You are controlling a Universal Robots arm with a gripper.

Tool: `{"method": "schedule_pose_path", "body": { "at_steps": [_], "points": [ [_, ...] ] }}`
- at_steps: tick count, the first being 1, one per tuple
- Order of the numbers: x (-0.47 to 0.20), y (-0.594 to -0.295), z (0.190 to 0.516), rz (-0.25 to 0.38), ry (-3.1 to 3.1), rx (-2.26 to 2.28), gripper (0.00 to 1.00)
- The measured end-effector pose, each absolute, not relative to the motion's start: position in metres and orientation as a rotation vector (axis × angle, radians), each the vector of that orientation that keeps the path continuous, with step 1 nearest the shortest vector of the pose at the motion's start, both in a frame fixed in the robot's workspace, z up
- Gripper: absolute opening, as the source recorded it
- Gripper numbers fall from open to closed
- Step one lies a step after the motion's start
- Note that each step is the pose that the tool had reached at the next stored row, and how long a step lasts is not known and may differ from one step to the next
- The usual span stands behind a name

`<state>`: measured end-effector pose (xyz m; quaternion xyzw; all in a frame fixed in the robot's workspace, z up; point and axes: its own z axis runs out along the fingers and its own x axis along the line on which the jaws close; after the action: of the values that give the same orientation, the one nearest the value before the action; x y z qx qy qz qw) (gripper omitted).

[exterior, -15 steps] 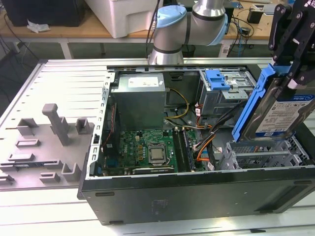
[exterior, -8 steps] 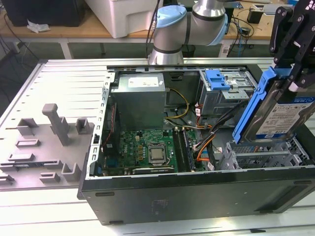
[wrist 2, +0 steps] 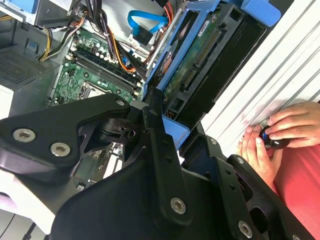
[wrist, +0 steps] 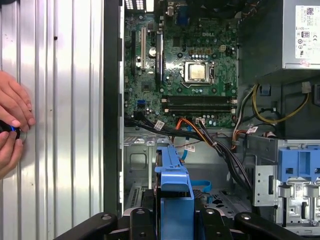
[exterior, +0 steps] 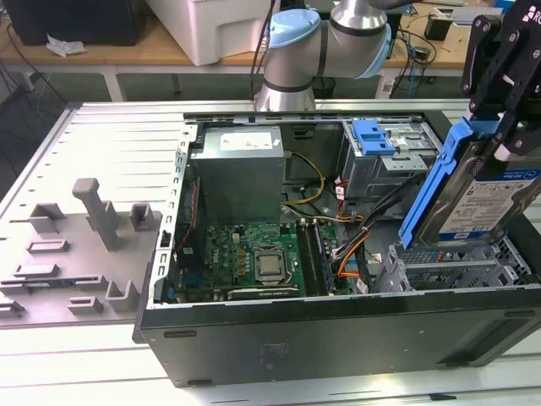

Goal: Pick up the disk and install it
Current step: 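Insert the disk into the insertion slot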

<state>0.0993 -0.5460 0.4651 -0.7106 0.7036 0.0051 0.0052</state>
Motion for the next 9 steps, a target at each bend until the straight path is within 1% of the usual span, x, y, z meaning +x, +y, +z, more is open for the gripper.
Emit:
{"method": "schedule_pose_path", "body": {
  "at_steps": [9],
  "points": [
    [0.0996, -0.5460, 0.4630, 0.016, 2.203, -2.225, 0.36]
  ]
}}
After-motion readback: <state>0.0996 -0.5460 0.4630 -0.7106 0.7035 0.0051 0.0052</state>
